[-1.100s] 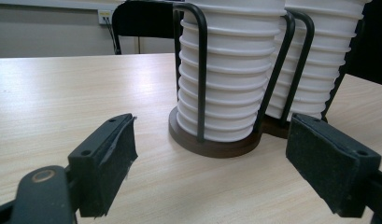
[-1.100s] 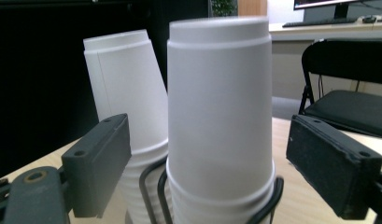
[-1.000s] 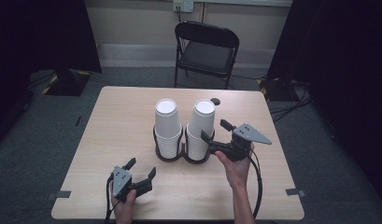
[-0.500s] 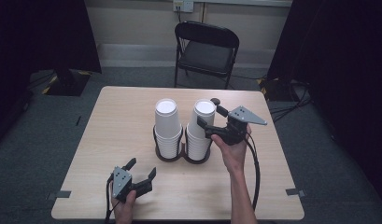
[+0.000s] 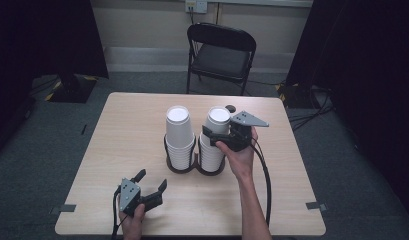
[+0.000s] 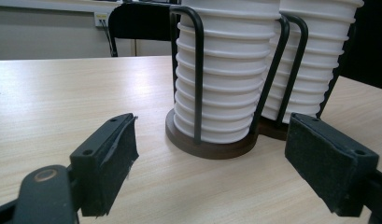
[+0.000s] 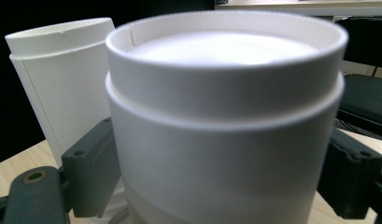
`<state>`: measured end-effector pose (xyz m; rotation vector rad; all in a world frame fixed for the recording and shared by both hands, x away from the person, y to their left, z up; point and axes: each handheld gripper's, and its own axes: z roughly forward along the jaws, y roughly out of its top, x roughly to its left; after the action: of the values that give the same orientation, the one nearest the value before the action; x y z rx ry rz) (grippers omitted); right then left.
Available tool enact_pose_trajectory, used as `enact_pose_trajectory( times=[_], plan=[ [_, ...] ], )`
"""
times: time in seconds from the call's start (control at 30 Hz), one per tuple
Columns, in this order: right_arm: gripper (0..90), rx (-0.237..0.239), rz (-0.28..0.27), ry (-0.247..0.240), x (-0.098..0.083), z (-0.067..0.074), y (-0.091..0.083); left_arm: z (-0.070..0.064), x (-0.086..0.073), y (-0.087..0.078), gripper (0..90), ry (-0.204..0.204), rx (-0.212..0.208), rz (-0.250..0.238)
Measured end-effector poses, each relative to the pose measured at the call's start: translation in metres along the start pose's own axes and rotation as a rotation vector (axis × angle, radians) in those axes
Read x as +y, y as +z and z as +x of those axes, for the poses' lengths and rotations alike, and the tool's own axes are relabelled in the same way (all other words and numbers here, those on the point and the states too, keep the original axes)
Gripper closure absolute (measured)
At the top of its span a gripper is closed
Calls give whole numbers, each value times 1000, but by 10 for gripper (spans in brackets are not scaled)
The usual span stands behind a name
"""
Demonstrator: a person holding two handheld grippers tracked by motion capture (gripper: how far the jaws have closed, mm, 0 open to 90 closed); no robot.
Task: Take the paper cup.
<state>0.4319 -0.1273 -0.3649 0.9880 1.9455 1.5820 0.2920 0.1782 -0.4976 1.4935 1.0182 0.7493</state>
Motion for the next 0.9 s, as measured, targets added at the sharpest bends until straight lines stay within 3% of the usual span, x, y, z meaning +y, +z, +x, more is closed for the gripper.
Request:
enact_pose_trajectory(
  times=[0.6,0.9],
  plan=[
    [112,-46,69,-32,-18,3,11,-3,0,-1,166,33,-2,-6],
    [125,-57,66,-31,-16,3,10,-4,-1,-1,165,51,1,-8]
  ],
)
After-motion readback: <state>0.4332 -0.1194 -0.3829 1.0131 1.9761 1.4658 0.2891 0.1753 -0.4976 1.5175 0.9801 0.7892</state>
